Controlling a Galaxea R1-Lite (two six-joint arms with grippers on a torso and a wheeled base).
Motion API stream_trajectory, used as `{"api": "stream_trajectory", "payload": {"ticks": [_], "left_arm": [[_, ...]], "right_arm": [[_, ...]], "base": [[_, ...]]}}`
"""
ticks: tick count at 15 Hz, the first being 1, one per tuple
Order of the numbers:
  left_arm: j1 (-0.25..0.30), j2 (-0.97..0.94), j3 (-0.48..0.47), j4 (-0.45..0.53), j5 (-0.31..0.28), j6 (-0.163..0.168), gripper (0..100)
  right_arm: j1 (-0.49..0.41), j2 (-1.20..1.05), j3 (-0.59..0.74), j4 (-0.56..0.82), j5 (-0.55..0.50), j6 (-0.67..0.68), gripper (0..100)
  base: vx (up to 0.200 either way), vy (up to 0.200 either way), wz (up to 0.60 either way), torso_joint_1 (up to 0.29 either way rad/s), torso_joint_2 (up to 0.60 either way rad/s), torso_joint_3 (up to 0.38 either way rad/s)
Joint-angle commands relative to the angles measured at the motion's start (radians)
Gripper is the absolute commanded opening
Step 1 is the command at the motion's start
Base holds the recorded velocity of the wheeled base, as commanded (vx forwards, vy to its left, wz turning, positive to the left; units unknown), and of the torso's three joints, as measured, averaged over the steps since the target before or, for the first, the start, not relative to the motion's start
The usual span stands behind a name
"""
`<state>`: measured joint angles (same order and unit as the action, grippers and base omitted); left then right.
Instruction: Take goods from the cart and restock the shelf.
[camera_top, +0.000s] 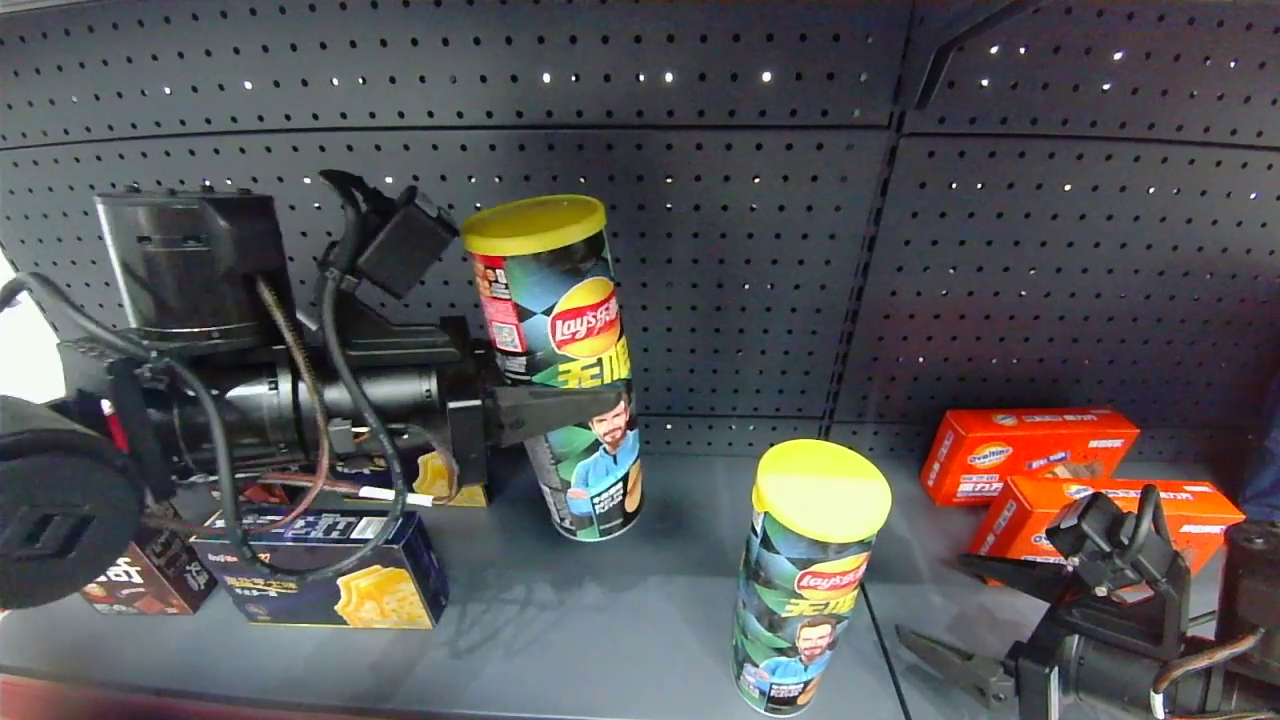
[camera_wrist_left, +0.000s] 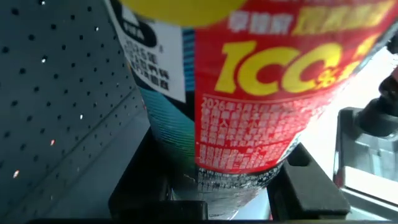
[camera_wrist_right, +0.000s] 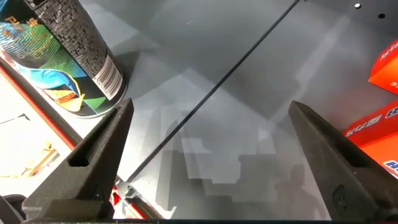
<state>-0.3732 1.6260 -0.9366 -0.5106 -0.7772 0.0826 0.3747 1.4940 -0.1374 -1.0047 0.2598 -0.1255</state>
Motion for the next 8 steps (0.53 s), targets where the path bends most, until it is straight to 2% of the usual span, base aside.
{"api": "stream_trajectory", "payload": {"ticks": [1,2,3,5,6,7,8], "left_arm": [[0.005,0.141,-0.099,-0.011,-0.042,0.0,0],[0.007,0.16,-0.117,-0.009,-0.057,0.0,0],[0.005,0.215,-0.18,-0.008,-0.08,0.003,0],[-0.004,0.273,-0.226,-0.008,-0.083,0.014,0],[-0.004,0.308,-0.248,-0.006,-0.085,0.046,0],[-0.004,0.308,-0.248,-0.006,-0.085,0.046,0],[-0.003,0.371,-0.28,-0.005,-0.1,0.085,0]], "right_arm": [[0.0,-0.001,-0.001,0.0,0.001,-0.002,100],[0.0,0.0,-0.001,0.0,0.001,0.0,100],[0.0,-0.001,0.001,0.0,0.001,0.0,100],[0.0,-0.011,0.006,0.0,0.001,-0.002,100],[0.0,-0.017,0.009,0.0,0.003,-0.002,100],[0.0,-0.017,0.009,0.0,0.003,-0.002,100],[0.0,-0.028,0.013,0.0,0.003,-0.002,100]], "base": [[0.0,0.0,0.0,0.0,0.0,0.0],[0.0,0.0,0.0,0.0,0.0,0.0],[0.0,0.0,0.0,0.0,0.0,0.0],[0.0,0.0,0.0,0.0,0.0,0.0],[0.0,0.0,0.0,0.0,0.0,0.0],[0.0,0.0,0.0,0.0,0.0,0.0],[0.0,0.0,0.0,0.0,0.0,0.0]]}}
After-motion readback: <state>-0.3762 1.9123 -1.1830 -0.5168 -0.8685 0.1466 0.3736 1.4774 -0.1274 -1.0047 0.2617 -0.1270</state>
